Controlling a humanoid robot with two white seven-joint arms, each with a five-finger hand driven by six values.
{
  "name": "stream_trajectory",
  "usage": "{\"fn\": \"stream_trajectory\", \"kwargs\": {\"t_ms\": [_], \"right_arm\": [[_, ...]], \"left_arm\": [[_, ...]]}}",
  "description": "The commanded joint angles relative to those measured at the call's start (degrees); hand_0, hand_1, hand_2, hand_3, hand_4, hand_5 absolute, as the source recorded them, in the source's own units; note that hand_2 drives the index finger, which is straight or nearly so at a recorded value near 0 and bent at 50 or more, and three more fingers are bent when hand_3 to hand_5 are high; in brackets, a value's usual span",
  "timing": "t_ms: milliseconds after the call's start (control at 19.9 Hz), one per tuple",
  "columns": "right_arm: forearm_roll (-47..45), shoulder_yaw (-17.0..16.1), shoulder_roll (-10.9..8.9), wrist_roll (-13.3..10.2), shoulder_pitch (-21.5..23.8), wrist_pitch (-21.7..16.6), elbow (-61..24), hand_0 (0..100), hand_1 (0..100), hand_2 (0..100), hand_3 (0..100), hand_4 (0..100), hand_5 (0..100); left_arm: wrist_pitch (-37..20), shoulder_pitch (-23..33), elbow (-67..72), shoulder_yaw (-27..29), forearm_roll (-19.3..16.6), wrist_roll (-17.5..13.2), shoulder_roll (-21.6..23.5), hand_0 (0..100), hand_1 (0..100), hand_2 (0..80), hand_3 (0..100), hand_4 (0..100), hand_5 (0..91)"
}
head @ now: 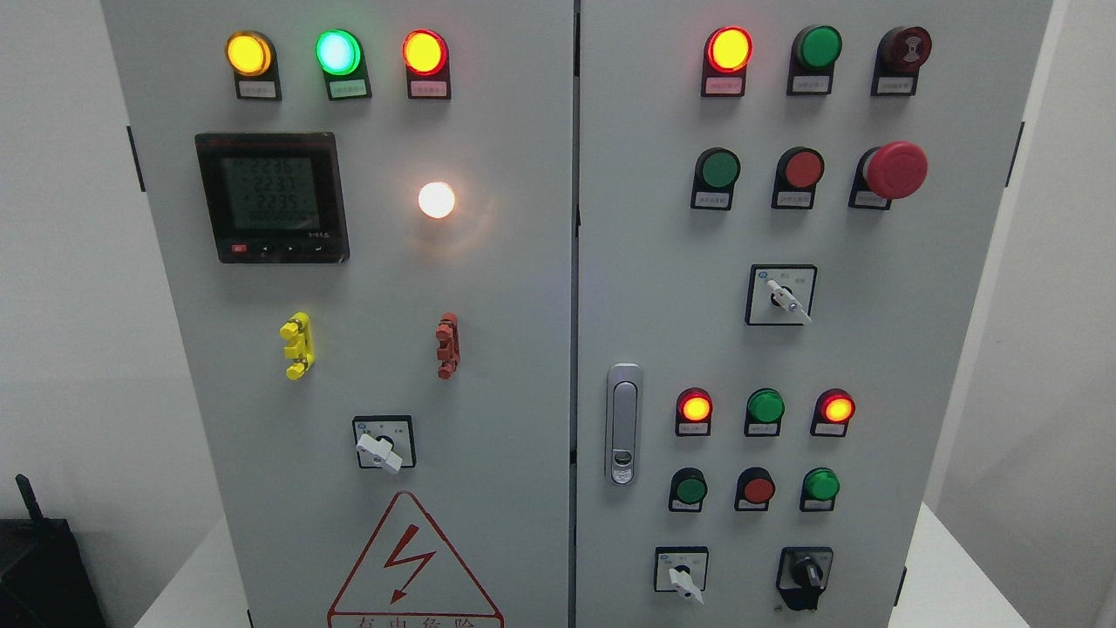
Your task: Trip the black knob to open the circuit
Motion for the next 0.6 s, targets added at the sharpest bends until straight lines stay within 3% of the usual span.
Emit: {"fn": "stream_trajectory", "kwargs": {"t_ms": [0,151,301,552], "right_arm": [[-1.14,-0.22,-0.01,0.26,0.01,-0.03,-0.19,0,14,0,0,0,0],[-1.06,-0.06,-0.01,0.26,0.01,-0.38,-0.19,0,14,0,0,0,0],[-1.06,0.03,0.07,-0.01,0.01,-4.24,-2.02,0,13,0,0,0,0],[-0.97,-0.41,-0.28,-0.62,4.13,-6.09,-16.15,0,11,0,0,0,0]], "left_arm": [[0.02,0.0,-0.9,-0.04,0.0,0.02,0.0,12,39,0.0,0,0,0.0],[0.02,0.0,-0.9,0.05,0.0,0.02,0.0,12,39,0.0,0,0,0.0],[0.02,0.0,-0.9,0.05,0.0,0.02,0.0,12,39,0.0,0,0,0.0],[0.02,0.0,-0.9,-0.04,0.0,0.02,0.0,12,39,0.0,0,0,0.0]]}}
